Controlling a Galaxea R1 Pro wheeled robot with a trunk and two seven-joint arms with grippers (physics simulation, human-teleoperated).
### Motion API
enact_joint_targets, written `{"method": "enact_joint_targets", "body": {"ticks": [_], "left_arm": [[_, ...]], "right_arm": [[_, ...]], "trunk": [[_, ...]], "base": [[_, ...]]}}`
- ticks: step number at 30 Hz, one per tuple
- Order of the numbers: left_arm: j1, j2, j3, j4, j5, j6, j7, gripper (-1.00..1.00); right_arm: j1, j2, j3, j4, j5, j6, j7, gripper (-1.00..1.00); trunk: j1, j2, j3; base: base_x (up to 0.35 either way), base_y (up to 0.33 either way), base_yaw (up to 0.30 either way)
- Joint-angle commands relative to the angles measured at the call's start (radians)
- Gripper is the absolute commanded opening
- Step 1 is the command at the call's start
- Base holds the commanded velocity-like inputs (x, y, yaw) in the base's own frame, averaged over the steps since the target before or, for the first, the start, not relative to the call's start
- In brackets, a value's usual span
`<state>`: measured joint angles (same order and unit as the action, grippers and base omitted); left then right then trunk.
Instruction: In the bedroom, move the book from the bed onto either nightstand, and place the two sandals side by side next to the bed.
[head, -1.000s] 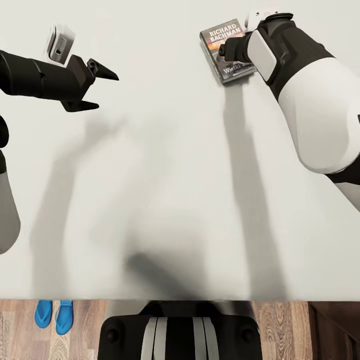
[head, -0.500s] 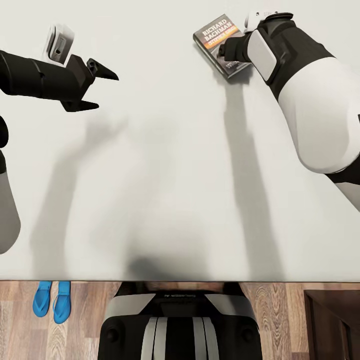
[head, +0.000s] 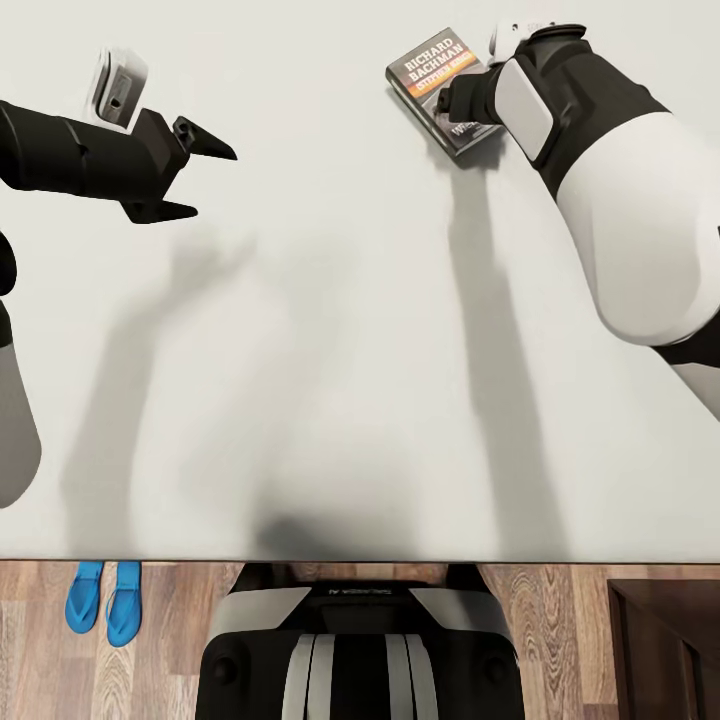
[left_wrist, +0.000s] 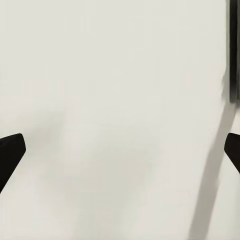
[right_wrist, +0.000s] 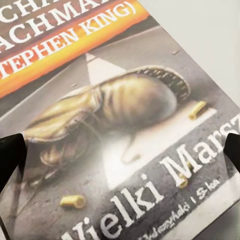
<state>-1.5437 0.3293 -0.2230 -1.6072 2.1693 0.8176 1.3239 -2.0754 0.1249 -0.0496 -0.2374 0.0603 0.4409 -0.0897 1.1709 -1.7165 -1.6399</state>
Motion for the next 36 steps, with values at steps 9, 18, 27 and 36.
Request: {"method": "enact_joint_targets", "body": {"ticks": [9, 18, 27, 36], "left_arm": [[-0.001, 0.001, 0.002, 0.000, 0.006, 0.008, 0.008, 1.00], [-0.001, 0.001, 0.001, 0.000, 0.005, 0.008, 0.008, 1.00], [-0.001, 0.001, -0.001, 0.000, 0.006, 0.008, 0.008, 1.00], [-0.001, 0.001, -0.001, 0.000, 0.006, 0.008, 0.008, 1.00]], "right_arm": [[-0.024, 0.001, -0.005, 0.000, 0.000, 0.011, -0.001, 1.00], [-0.045, 0.001, -0.004, 0.002, -0.003, 0.014, -0.001, 1.00], [-0.046, 0.001, -0.004, 0.004, -0.004, 0.012, -0.001, 1.00], [-0.045, 0.002, -0.005, 0.005, -0.004, 0.010, -0.002, 1.00]], "trunk": [[0.000, 0.000, -0.001], [0.000, 0.000, -0.001], [0.000, 0.000, -0.001], [0.000, 0.000, -0.001]], "base": [[0.023, 0.002, 0.000], [0.226, 0.054, 0.000], [0.090, 0.017, 0.000], [0.016, 0.003, 0.000]]}}
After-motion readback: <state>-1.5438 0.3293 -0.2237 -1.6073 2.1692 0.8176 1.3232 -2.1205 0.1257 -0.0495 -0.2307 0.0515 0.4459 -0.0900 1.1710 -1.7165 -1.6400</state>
